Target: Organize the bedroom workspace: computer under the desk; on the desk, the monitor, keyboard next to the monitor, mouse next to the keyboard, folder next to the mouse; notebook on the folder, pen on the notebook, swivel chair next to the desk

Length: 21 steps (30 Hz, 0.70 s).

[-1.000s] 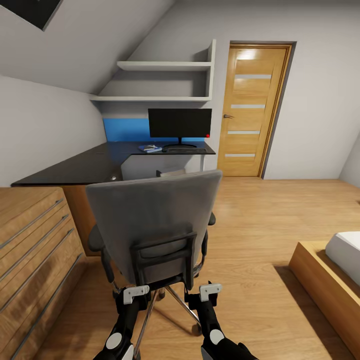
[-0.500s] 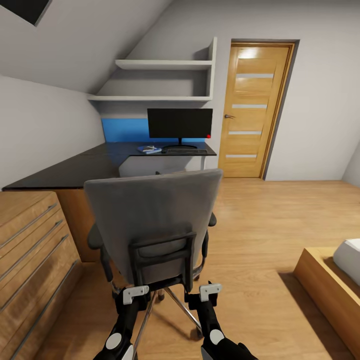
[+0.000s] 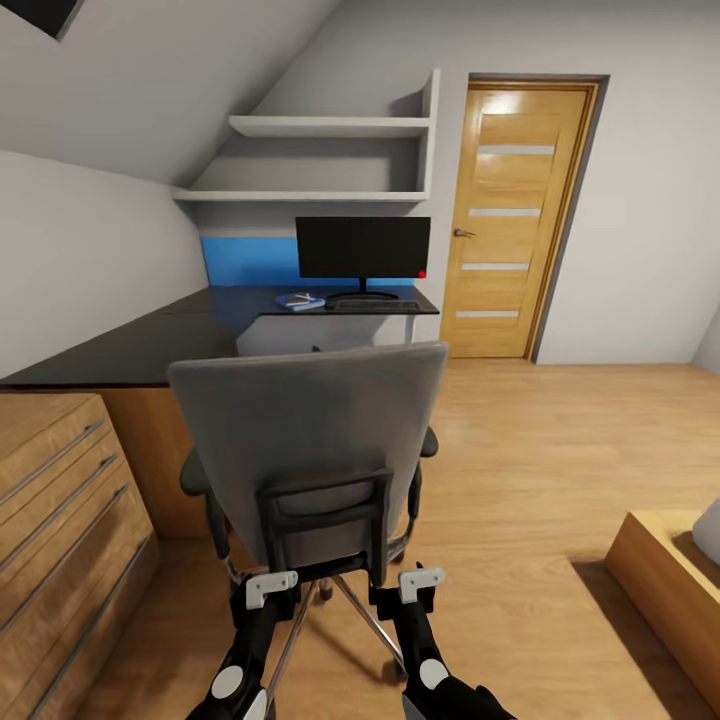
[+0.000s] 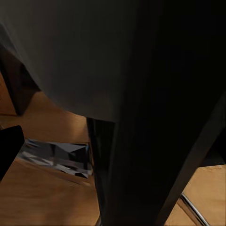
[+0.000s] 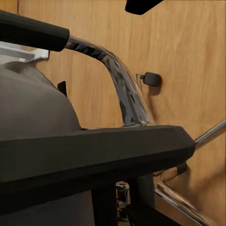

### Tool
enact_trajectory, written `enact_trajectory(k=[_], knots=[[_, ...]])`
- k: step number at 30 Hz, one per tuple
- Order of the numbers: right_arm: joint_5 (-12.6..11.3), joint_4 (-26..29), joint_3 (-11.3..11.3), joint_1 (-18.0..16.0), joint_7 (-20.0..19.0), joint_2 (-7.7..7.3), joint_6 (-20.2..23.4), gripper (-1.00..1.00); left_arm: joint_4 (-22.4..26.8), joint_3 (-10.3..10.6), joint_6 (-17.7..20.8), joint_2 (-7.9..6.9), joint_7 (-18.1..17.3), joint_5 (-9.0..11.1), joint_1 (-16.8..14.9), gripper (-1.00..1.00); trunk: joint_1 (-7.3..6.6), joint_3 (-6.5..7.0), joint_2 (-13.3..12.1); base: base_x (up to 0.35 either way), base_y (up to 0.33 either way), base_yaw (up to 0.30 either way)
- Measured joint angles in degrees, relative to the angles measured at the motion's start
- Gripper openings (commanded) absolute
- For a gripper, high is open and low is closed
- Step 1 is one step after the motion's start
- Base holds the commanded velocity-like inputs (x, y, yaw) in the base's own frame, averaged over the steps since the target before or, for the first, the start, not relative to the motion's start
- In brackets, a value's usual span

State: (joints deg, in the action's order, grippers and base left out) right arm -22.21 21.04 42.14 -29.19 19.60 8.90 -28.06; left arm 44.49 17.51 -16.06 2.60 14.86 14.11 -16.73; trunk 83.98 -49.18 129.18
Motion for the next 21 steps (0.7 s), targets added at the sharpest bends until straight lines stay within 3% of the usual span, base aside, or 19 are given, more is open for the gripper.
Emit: enact_trajectory(k=[13,21], knots=[[0.1,0.0,0.1,0.0,0.0,0.00,0.0,1.00,-0.1,0.0,0.0,0.01,0.1,0.0,0.0,1.00,-0.01,0.00,0.0,0.241,0.006,0.000],[0.0,0.0,-0.1,0.0,0.0,0.00,-0.1,1.00,-0.7,0.0,0.0,0.01,0.3,0.1,0.0,1.00,-0.01,-0.01,0.0,0.274,-0.148,0.000]])
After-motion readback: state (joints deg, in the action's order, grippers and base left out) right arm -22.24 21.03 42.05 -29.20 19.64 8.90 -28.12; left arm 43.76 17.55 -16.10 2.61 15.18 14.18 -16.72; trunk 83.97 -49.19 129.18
